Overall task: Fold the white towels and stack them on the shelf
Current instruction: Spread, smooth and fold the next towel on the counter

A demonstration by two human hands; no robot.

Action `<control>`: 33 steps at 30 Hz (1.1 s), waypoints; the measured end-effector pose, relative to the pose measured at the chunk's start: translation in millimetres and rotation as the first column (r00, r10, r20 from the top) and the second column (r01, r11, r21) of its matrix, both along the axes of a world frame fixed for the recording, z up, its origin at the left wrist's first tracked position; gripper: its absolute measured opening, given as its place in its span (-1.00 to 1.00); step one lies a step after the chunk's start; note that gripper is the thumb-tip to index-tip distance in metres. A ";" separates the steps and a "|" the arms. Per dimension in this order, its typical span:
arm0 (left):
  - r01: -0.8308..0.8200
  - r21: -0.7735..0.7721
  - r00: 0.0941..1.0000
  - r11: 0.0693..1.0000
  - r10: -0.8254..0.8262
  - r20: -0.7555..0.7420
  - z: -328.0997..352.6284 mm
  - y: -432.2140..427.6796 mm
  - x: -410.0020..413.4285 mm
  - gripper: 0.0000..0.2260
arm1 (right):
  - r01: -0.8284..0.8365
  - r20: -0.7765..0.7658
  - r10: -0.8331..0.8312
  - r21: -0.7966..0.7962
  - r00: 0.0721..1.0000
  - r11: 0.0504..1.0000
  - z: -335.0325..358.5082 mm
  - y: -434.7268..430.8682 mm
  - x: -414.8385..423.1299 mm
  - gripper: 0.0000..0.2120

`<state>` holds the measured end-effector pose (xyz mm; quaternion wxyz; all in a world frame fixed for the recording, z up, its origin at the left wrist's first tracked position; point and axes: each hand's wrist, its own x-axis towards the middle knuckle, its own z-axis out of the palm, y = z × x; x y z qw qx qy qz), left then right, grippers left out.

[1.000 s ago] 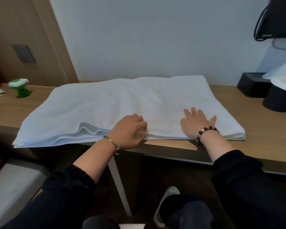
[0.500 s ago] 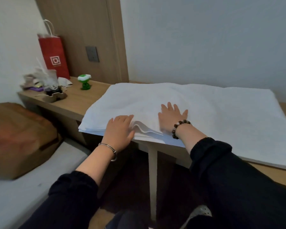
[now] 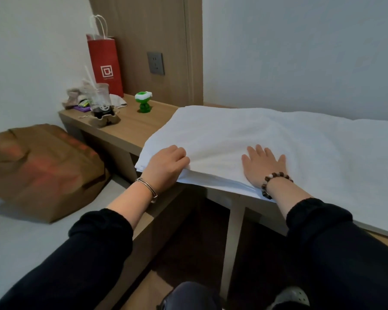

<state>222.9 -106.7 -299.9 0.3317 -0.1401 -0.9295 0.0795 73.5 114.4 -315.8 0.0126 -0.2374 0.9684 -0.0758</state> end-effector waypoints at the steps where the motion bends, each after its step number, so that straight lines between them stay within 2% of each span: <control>1: 0.006 -0.009 1.000 1.000 -0.006 0.013 -6.0 1.1 2.1 -0.86 | 0.001 0.000 -0.001 0.005 1.000 1.000 0.0 -0.1 0.0 -0.46; 5: -0.107 0.099 0.985 0.989 0.092 0.147 -25.0 3.2 7.0 -0.73 | -0.004 0.001 0.004 0.038 1.000 0.999 1.3 0.2 1.7 -0.45; 8: -0.273 0.295 0.961 0.916 0.245 0.129 -28.3 -6.8 6.4 -0.77 | -0.006 0.021 0.005 0.056 1.000 0.998 5.1 1.2 5.6 -0.45; 10: -0.363 0.335 0.932 0.870 0.333 0.146 -32.7 -13.4 6.6 -0.75 | 0.006 0.057 -0.010 0.077 0.998 0.997 8.4 -0.1 8.4 -0.45; 13: -0.378 0.321 0.926 0.868 0.348 0.149 -29.2 -16.2 5.2 -0.73 | 0.041 0.137 -0.055 0.104 0.989 0.994 18.4 -8.8 10.8 -0.45; 16: -0.225 0.190 0.971 0.956 0.235 -0.033 -15.2 -22.5 4.7 -0.80 | 0.021 0.164 -0.024 0.018 0.986 1.000 28.2 -33.4 16.3 -0.44; 18: -0.204 0.056 0.968 0.977 0.210 -0.137 -6.7 -33.7 5.5 -0.79 | -0.029 0.132 0.033 -0.030 0.991 0.999 27.2 -51.3 24.5 -0.45; 21: -0.321 -0.008 0.935 0.947 0.316 -0.164 -5.2 -47.8 4.5 -0.77 | -0.083 0.061 0.081 0.034 0.995 0.996 13.7 -62.6 29.6 -0.46; 23: -0.439 0.044 0.894 0.897 0.441 -0.083 -20.7 -48.0 5.5 -0.77 | -0.078 0.050 0.075 0.046 0.996 0.996 8.6 -61.9 27.4 -0.46; 24: -0.533 0.154 0.841 0.832 0.541 -0.014 -30.8 -46.7 6.5 -0.79 | -0.077 0.048 0.075 0.046 0.996 0.996 7.6 -61.7 26.7 -0.45; 25: -0.630 0.328 0.762 0.704 0.641 0.087 -41.0 -44.7 7.5 -0.83 | -0.077 0.044 0.075 0.044 0.996 0.996 6.9 -61.9 26.9 -0.45; 26: -0.662 0.556 0.695 0.503 0.689 0.205 -47.8 -40.5 8.5 -0.87 | -0.075 0.037 0.074 0.038 0.997 0.996 6.4 -62.2 27.2 -0.45; 27: -0.589 0.768 0.682 0.250 0.664 0.306 -54.4 -36.3 9.0 -0.92 | -0.074 0.028 0.073 0.030 0.997 0.997 6.1 -63.1 27.8 -0.45; 28: -0.444 0.894 0.709 -0.058 0.588 0.390 -57.2 -33.6 9.9 -0.94 | -0.072 0.022 0.071 0.024 0.997 0.997 6.0 -62.7 28.6 -0.45; 29: -0.242 0.887 0.779 -0.394 0.466 0.419 -55.6 -32.8 10.3 -0.91 | -0.071 0.018 0.071 0.023 0.997 0.997 5.9 -62.8 29.5 -0.45; 30: -0.041 0.725 0.880 -0.687 0.319 0.352 -50.9 -32.3 10.9 -0.87 | -0.072 0.017 0.072 0.024 0.997 0.997 6.4 -62.5 30.0 -0.45; 31: 0.102 0.482 0.961 -0.870 0.212 0.179 -46.8 -32.5 12.5 -0.81 | -0.074 0.020 0.073 0.025 0.997 0.997 7.0 -62.4 30.2 -0.45; 32: 0.166 0.288 0.983 -0.943 0.181 0.026 -44.5 -34.4 13.3 -0.73 | -0.075 0.023 0.074 0.024 0.997 0.997 7.9 -62.4 30.4 -0.45; 33: 0.185 0.193 0.982 -0.964 0.176 -0.065 -40.9 -36.0 14.3 -0.66 | -0.074 0.026 0.074 0.021 0.997 0.997 7.9 -62.6 30.6 -0.45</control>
